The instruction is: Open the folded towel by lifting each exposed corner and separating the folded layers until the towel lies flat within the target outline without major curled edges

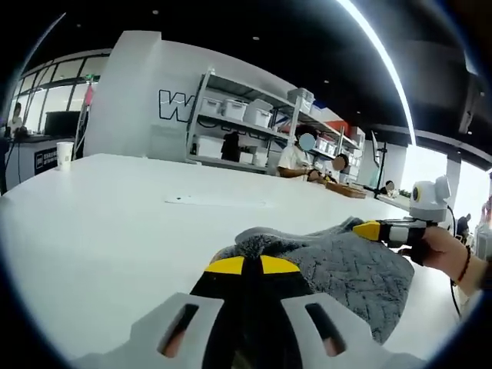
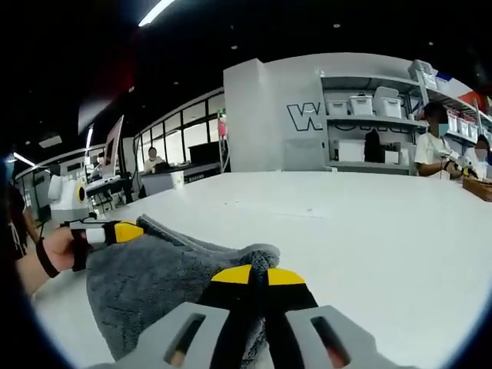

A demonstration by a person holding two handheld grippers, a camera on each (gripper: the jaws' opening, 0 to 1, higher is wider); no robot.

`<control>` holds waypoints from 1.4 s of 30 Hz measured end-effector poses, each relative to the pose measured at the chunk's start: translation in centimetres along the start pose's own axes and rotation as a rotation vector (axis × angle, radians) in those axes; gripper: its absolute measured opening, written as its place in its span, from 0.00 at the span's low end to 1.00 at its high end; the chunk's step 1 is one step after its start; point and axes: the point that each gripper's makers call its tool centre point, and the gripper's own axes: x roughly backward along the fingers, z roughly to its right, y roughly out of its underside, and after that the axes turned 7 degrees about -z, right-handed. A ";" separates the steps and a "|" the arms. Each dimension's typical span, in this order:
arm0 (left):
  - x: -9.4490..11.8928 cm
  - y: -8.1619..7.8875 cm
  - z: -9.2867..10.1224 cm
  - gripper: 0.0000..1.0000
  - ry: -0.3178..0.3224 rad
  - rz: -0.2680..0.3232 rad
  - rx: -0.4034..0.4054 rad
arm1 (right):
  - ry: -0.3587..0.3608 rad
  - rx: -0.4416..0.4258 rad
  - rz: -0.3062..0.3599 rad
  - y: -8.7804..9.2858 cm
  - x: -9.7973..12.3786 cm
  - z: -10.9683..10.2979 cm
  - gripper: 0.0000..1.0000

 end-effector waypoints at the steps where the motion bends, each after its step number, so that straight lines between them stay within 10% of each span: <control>1: 0.0 0.0 0.0 0.04 -0.002 0.001 0.000 | -0.001 0.002 0.001 -0.1 0.0 0.0 0.00; 42: 2.1 -2.1 0.6 0.02 0.042 0.057 0.022 | 0.021 0.054 0.035 -2.4 1.7 -0.8 0.00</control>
